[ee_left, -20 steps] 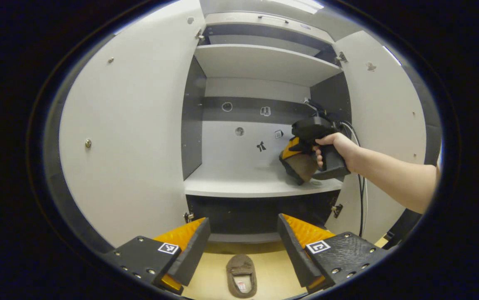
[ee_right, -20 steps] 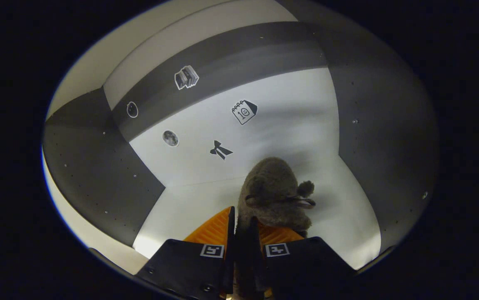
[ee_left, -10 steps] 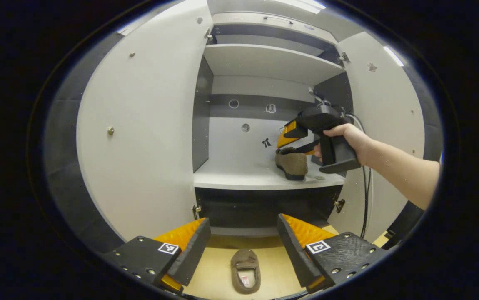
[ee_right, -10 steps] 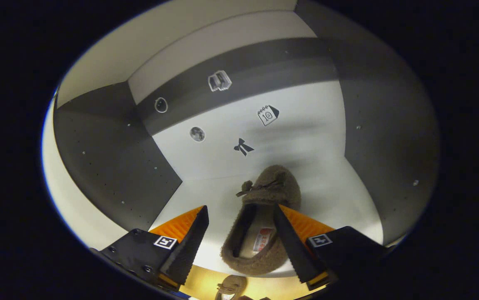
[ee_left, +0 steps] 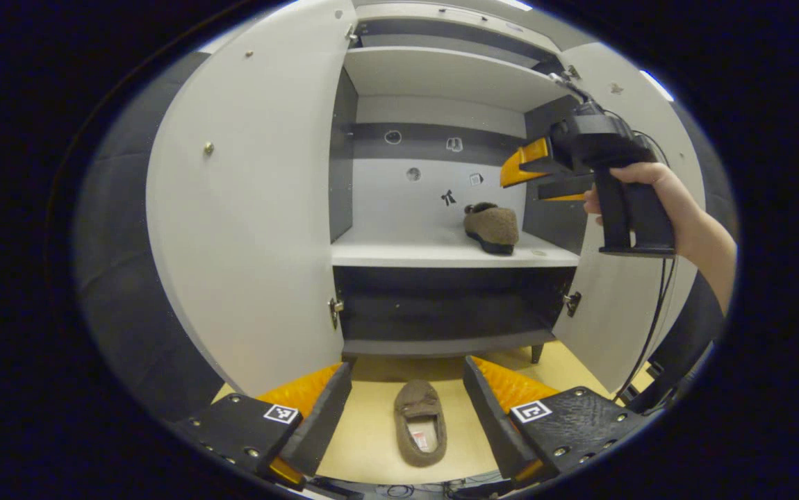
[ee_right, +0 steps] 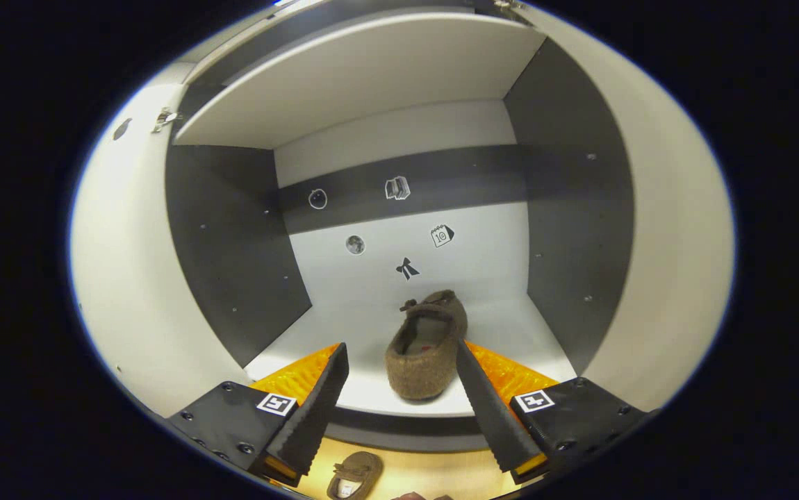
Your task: Grab one shoe with the right hand and put it into the shoe cabinet, grab the other shoe with the left hand and put it into the shoe cabinet; then close the right door with the right hand and the left door with the left hand.
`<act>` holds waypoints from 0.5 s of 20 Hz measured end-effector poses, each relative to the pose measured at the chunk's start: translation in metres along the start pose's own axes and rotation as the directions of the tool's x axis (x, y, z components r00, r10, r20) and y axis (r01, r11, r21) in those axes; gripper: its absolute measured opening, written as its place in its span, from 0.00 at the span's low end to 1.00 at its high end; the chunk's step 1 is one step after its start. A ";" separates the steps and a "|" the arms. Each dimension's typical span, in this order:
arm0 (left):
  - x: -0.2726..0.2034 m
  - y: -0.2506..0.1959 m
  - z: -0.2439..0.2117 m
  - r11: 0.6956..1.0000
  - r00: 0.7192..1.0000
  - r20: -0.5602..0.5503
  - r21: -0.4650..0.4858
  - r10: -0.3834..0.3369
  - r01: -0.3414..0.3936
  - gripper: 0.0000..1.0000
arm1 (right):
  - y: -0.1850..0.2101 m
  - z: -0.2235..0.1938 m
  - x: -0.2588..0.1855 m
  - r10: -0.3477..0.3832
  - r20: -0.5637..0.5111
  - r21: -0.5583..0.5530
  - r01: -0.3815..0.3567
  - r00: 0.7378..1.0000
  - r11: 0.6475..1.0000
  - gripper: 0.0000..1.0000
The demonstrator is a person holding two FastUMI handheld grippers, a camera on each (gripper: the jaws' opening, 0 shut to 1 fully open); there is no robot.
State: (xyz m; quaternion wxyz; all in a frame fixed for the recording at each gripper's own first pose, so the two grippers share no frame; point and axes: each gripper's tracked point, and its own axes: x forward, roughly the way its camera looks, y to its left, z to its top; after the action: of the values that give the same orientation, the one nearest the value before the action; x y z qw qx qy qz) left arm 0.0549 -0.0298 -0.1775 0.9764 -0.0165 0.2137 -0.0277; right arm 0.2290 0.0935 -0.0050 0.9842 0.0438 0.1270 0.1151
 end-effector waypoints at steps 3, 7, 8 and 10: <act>0.006 -0.001 -0.033 1.000 0.998 -0.067 0.014 -0.020 0.021 0.94 | -0.002 -0.016 -0.036 -0.023 0.061 -0.001 0.024 0.998 1.000 1.00; 0.025 0.001 -0.080 0.999 0.983 -0.179 -0.014 -0.050 0.048 0.94 | -0.009 -0.047 -0.080 -0.071 0.088 -0.029 0.074 0.994 0.997 0.98; 0.033 0.006 -0.090 0.999 0.979 -0.202 -0.005 -0.043 0.043 0.94 | -0.010 -0.056 -0.093 -0.079 0.088 -0.030 0.082 0.993 0.996 0.98; 0.047 0.011 -0.112 0.999 0.970 -0.239 0.014 -0.039 0.043 0.94 | -0.012 -0.076 -0.116 -0.100 0.085 -0.024 0.103 0.991 0.994 0.98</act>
State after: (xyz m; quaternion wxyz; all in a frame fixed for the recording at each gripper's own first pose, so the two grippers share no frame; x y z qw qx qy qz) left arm 0.0516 -0.0243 -0.2990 0.9429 -0.0081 0.3288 -0.0516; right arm 0.1022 0.0589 -0.0512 0.9938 0.0282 0.0862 0.0647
